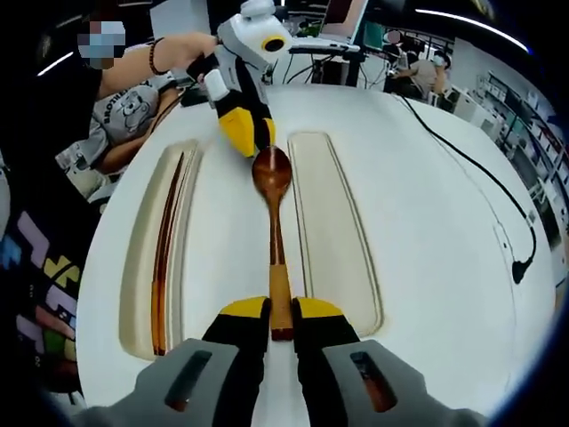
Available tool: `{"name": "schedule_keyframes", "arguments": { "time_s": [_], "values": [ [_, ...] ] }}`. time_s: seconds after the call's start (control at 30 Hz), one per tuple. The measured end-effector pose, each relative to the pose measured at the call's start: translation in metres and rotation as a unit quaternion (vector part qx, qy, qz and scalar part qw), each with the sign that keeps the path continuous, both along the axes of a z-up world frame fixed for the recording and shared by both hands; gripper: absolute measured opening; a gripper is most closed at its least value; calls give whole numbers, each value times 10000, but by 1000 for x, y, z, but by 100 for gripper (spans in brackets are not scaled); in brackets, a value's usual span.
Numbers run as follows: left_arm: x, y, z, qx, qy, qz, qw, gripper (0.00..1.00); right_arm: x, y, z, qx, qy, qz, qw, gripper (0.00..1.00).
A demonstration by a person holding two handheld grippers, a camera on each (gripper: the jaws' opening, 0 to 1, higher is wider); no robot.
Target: Arrange the utensils inside the cutlery case until each visible utensil rests in its matching compartment.
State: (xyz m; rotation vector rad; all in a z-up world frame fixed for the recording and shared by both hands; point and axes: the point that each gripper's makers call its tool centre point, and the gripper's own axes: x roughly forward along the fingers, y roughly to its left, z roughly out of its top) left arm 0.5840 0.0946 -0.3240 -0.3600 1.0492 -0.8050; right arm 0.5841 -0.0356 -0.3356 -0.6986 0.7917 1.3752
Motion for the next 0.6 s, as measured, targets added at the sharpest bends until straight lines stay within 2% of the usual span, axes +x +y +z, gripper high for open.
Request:
{"name": "schedule_keyframes", "arguments": {
  "time_s": [0.23,0.4,0.6],
  "values": [
    [6,3,1,-377,133,208,9990,22,-1,-1,0,194,-150,149,9996,9],
    [5,-1,2,-763,398,436,9953,22,-4,-3,1,454,-286,285,9982,9],
    [4,-6,3,-1106,510,487,9914,26,-6,-4,2,666,-480,482,9955,9]
  ]
}}
